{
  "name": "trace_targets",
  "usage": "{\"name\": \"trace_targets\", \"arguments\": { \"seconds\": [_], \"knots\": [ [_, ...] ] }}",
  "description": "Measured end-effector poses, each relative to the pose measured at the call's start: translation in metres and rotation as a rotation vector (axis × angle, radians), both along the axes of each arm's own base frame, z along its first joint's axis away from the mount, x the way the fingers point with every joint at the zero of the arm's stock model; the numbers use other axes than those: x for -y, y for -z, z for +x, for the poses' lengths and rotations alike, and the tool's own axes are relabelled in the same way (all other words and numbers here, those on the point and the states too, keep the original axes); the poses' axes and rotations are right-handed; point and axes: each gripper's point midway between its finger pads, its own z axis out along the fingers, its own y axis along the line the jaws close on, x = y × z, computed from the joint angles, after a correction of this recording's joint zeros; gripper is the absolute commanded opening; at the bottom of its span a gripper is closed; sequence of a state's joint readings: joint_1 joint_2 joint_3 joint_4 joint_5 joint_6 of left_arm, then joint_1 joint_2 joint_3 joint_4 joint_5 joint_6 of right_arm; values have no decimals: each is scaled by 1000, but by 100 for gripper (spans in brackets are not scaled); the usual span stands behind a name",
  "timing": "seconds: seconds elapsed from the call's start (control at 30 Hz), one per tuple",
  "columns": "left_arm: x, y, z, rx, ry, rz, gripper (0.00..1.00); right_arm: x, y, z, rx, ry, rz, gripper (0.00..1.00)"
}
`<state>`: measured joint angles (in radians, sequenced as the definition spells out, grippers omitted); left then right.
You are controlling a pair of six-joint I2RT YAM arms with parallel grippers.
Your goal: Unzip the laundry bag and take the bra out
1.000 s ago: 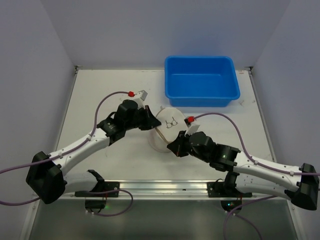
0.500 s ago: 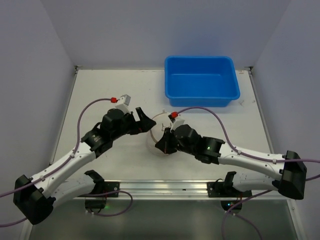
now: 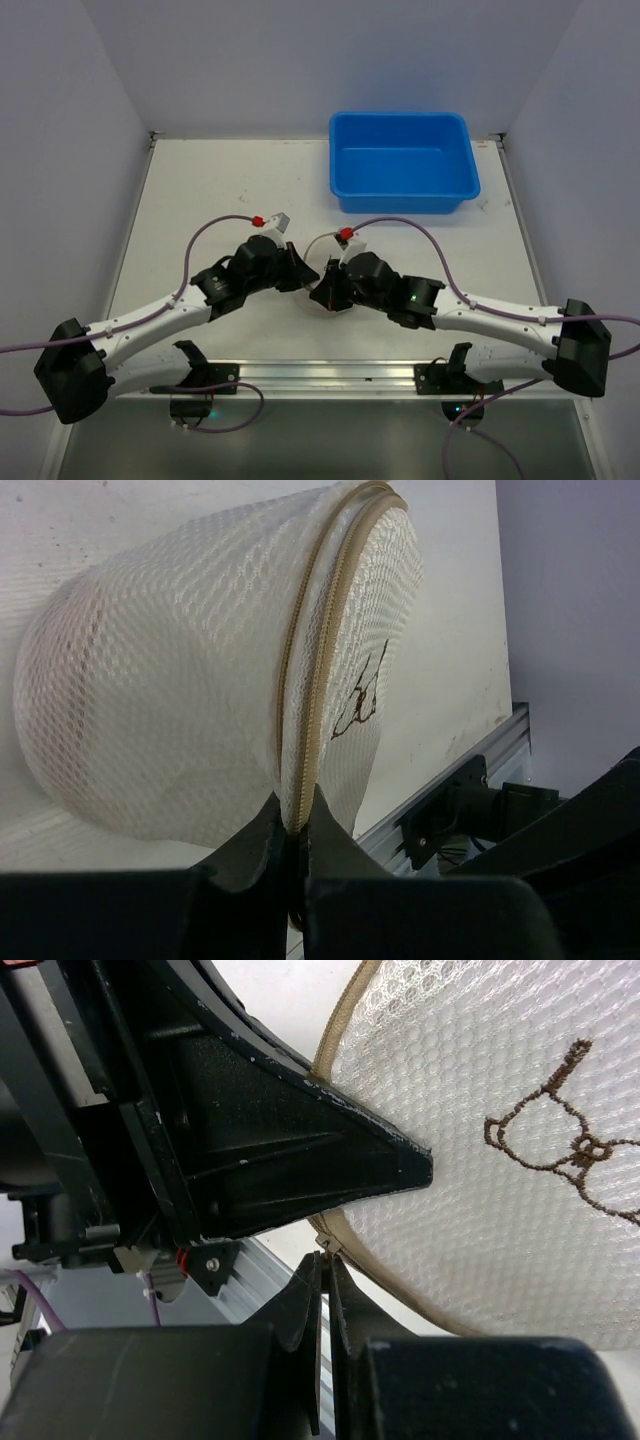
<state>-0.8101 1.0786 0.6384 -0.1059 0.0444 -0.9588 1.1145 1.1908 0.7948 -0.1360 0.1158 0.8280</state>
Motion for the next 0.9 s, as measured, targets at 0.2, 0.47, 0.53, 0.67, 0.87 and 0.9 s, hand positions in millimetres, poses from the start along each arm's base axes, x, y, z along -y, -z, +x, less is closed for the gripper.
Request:
{"name": "trace_targets", "arguments": {
  "seconds": [0.2,0.47,0.53,0.67,0.87,0.9],
  "knots": [
    [1,-6,4,13,-5,-6,0,21,2,-9,19,9,46,0],
    [1,0,29,-21,18,5,0,40,9,-8,39,56,37,0],
    [4,2,36,-38,39,11,0,43,6,-5,51,73,41,0],
    [19,-11,52,-8,100,32,19,47,3,2,70,106,44,0],
    [8,-43,87,126,29,73,94,33,-7,-1,62,70,51,0],
    [4,-46,91,136,8,77,96,30,-7,0,60,68,48,0]
  ]
}}
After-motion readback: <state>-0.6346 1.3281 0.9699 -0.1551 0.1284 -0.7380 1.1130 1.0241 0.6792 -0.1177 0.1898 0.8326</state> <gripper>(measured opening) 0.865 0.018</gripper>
